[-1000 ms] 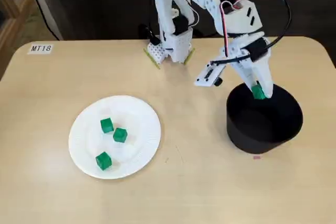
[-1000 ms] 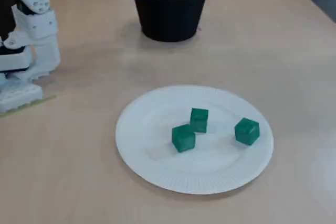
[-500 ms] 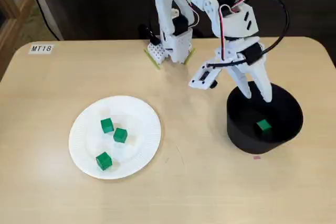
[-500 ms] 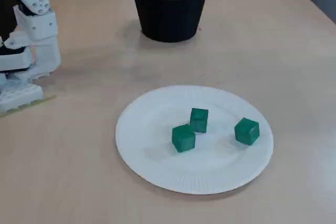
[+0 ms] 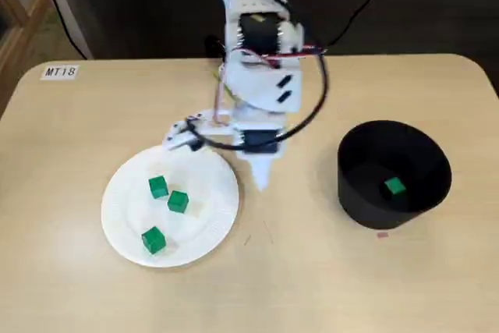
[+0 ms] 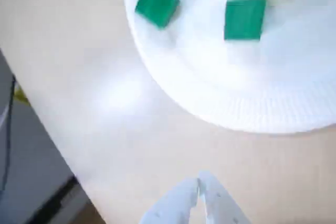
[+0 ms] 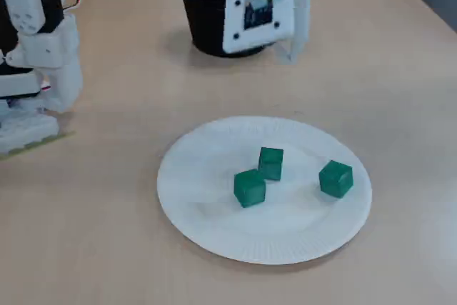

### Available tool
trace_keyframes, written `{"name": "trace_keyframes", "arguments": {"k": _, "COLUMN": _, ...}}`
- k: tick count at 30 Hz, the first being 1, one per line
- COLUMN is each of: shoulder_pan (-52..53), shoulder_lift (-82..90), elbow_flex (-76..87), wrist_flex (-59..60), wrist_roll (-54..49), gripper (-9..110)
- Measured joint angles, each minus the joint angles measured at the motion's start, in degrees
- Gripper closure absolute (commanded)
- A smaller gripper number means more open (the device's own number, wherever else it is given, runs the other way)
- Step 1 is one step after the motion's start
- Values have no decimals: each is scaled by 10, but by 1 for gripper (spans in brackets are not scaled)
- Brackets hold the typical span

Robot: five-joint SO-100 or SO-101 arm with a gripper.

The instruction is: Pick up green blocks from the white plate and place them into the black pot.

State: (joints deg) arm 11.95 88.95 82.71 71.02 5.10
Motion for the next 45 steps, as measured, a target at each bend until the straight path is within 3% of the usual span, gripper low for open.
{"name": "trace_keyframes", "arguments": {"k": 3, "shoulder_pan": 54, "shoulder_lift": -61, "elbow_flex": -56, "wrist_flex": 22, "wrist_roll": 18, "gripper": 101}}
{"name": "trace_keyframes", "arguments": {"k": 8, "shoulder_pan": 89, "shoulder_lift": -174, "elbow_flex": -192, "wrist_flex": 81, "wrist_roll": 18, "gripper": 77}}
{"name": "trace_keyframes", "arguments": {"k": 13, "shoulder_pan": 93, "shoulder_lift": -200, "elbow_flex": -235, "wrist_flex": 87, "wrist_roll": 40, "gripper": 71}}
{"name": "trace_keyframes", "arguments": {"k": 27, "shoulder_pan": 126, "shoulder_lift": -312, "elbow_flex": -274, "wrist_flex": 37, "wrist_roll": 68, "gripper": 75}}
{"name": "trace_keyframes", "arguments": {"k": 45, "shoulder_pan": 128, "shoulder_lift": -373, "elbow_flex": -355, "wrist_flex": 104, "wrist_roll": 68, "gripper": 75}}
